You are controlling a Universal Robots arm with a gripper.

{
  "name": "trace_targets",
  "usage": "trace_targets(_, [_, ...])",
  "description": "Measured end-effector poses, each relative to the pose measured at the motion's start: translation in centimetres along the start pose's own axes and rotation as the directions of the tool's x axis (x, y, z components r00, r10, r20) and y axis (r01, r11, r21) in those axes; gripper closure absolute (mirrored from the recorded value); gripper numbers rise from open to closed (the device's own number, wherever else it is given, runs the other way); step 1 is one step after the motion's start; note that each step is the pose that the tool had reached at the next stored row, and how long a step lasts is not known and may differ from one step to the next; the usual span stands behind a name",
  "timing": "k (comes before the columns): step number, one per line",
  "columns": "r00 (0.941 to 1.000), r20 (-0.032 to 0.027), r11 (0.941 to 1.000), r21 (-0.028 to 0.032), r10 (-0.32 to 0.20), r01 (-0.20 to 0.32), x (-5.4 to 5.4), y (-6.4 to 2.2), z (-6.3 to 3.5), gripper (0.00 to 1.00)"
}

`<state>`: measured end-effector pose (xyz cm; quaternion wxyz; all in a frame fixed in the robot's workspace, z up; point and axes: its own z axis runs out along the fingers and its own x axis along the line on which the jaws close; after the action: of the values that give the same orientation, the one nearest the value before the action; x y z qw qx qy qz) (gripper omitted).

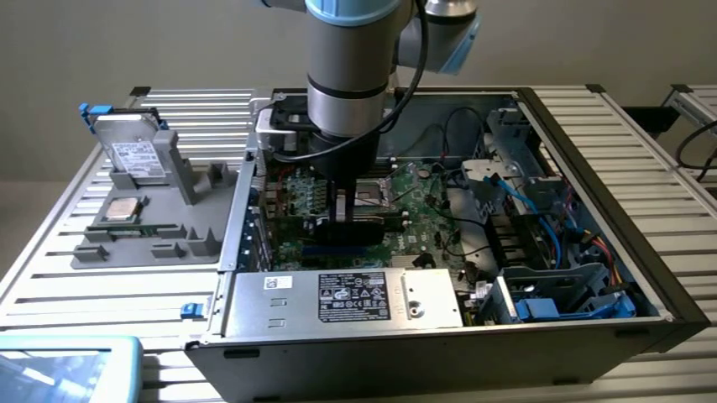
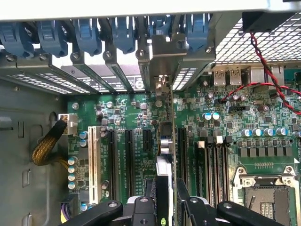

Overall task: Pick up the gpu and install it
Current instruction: 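Insert the gpu into the slot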

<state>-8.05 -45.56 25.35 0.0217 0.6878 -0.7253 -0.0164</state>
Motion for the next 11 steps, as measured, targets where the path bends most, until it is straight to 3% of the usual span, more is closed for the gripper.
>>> trace_targets(11, [1.0000,-0.0003,1.0000,0.0000,0.000,0.000,0.00,0.00,0.15,0.72])
